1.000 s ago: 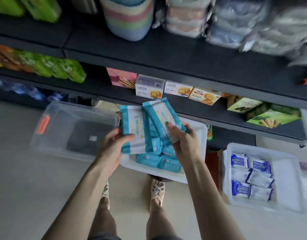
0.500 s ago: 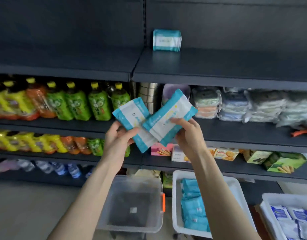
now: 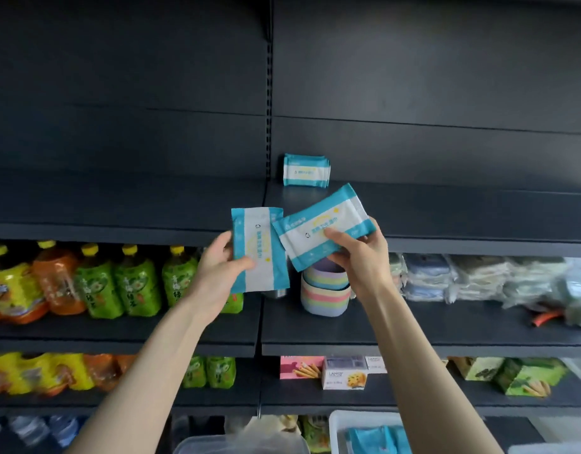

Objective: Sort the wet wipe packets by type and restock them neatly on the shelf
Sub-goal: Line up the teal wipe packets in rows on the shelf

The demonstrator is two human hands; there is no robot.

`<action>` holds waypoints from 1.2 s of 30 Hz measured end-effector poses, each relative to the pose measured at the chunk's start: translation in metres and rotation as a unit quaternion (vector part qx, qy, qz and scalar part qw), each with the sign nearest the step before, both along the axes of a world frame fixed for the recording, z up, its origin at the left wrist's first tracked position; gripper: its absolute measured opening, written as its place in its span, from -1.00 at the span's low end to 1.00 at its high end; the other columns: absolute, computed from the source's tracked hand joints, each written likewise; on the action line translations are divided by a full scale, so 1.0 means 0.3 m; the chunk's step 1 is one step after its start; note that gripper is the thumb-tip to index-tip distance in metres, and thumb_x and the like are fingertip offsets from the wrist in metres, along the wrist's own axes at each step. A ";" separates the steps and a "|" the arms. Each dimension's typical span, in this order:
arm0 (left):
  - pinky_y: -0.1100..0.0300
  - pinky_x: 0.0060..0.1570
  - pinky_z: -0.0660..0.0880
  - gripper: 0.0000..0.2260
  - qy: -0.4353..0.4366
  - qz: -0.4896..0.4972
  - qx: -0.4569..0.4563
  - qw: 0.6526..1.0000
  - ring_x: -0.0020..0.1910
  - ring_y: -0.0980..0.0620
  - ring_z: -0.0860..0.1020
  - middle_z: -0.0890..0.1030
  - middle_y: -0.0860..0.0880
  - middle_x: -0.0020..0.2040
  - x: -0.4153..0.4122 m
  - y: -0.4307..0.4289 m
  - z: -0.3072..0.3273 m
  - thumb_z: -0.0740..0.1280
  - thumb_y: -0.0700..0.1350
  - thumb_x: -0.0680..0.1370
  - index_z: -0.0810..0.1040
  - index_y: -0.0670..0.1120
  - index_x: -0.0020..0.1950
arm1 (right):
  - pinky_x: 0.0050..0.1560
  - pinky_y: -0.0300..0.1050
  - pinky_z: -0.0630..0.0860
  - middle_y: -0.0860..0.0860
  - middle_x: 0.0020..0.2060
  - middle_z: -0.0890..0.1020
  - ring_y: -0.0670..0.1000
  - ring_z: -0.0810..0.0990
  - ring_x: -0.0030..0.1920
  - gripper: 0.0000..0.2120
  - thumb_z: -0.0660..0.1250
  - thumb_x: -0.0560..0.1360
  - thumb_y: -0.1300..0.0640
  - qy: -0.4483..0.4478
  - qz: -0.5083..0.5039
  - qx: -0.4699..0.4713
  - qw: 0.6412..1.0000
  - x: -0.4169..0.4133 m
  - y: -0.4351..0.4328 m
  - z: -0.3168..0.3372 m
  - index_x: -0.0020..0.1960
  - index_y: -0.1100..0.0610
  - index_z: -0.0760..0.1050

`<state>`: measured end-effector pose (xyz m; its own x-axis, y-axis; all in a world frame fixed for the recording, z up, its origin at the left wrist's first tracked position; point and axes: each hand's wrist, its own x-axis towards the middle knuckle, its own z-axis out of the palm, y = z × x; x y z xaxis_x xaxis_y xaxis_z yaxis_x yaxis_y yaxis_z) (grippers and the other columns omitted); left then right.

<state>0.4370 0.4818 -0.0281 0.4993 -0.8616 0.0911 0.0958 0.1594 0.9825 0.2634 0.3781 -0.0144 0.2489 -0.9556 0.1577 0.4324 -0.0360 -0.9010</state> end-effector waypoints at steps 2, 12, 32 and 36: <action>-0.05 0.10 0.53 -0.59 -0.021 0.010 -0.004 1.000 0.05 -0.07 0.61 0.64 -0.07 0.03 0.038 -0.053 0.022 0.32 -0.48 0.44 0.47 -0.11 0.19 | -0.19 -0.08 0.60 0.12 -0.11 0.65 0.06 0.68 -0.12 -0.75 0.39 0.44 0.37 -0.026 -0.002 0.013 1.000 0.021 -0.060 0.021 0.06 0.20 0.44; 0.12 -0.05 0.55 -0.76 -0.065 0.041 -0.043 0.996 -0.06 -0.03 0.63 0.67 -0.10 -0.04 0.188 -0.533 0.130 0.43 -0.36 0.42 0.61 -0.08 -0.02 | -0.19 -0.21 0.59 0.10 -0.08 0.67 0.03 0.69 -0.08 -0.80 0.42 0.42 0.36 -0.017 -0.044 -0.028 0.998 0.099 -0.523 0.088 0.01 0.24 0.50; 0.30 -0.14 0.48 -0.62 -0.294 -0.019 0.086 0.952 -0.03 0.09 0.55 0.56 -0.01 -0.01 0.386 -1.174 0.144 0.46 -0.32 0.41 0.52 -0.03 0.15 | -0.03 0.06 0.63 0.12 -0.04 0.65 0.11 0.67 -0.05 -0.69 0.48 0.35 0.36 0.229 -0.059 -0.089 0.968 0.237 -1.159 0.098 -0.10 0.11 0.40; 0.30 -0.19 0.44 -0.76 -0.389 -0.054 0.131 0.910 -0.08 0.08 0.57 0.63 -0.01 -0.04 0.397 -1.179 0.130 0.47 -0.21 0.43 0.62 -0.07 0.08 | -0.04 -0.11 0.60 0.05 -0.09 0.66 0.03 0.66 -0.09 -0.72 0.47 0.34 0.35 0.237 -0.050 -0.091 0.966 0.244 -1.163 0.082 -0.06 0.15 0.44</action>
